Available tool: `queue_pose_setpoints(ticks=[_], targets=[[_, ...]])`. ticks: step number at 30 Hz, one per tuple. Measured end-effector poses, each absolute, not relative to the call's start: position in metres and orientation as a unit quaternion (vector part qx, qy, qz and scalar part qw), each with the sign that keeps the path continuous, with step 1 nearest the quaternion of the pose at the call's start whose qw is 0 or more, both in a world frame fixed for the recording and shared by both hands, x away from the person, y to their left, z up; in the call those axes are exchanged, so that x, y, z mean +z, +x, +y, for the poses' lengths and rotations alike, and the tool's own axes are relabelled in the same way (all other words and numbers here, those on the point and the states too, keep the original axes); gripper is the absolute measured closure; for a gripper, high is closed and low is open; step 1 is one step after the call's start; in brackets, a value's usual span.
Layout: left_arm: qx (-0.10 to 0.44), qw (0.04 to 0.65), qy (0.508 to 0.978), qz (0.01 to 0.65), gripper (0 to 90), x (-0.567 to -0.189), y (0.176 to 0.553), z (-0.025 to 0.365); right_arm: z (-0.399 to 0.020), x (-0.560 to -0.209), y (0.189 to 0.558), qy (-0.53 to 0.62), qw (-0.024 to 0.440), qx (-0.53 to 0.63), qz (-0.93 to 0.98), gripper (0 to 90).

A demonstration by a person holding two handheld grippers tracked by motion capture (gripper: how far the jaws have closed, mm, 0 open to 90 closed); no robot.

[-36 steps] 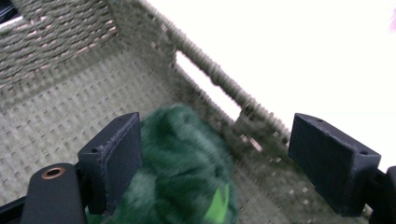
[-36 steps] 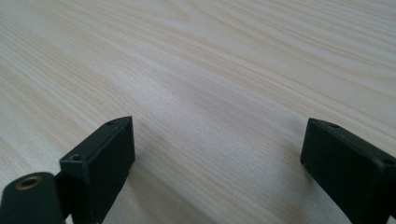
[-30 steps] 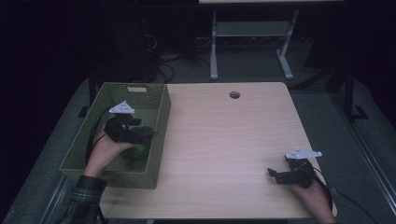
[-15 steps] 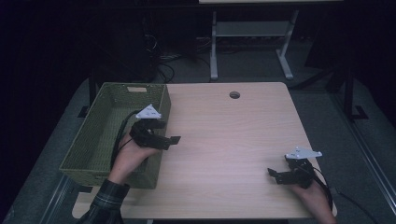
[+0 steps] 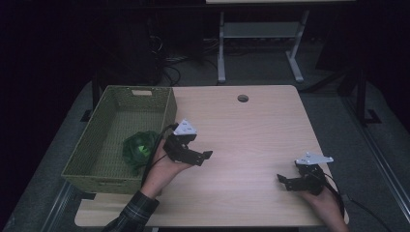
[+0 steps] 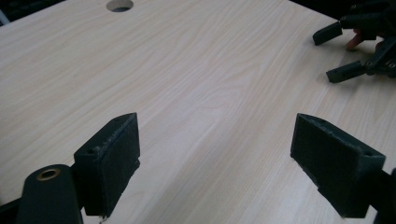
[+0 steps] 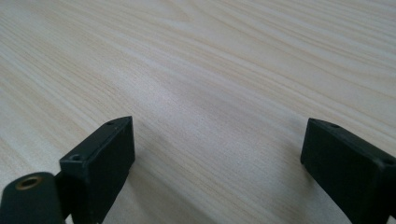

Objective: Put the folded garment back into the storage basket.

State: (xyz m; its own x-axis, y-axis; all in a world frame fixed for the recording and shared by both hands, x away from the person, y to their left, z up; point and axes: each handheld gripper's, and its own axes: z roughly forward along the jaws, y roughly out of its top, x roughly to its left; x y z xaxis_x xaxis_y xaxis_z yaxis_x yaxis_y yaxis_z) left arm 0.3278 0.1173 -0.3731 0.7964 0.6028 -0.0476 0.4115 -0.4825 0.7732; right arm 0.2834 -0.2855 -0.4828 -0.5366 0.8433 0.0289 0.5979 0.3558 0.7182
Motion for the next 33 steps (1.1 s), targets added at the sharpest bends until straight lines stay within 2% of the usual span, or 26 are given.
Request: queue_pose_setpoints(ticks=[11, 33], targets=[[0.12, 0.381, 0.874, 0.276, 12.8, -0.422, 0.319, 0.098, -0.286, -0.483, 0.283, 0.448, 0.176, 0.348, 0.805, 9.5], [0.124, 0.363, 0.879, 0.283, 12.6, -0.477, 0.317, 0.113, -0.286, -0.483, 0.283, 0.447, 0.176, 0.348, 0.805, 9.5]])
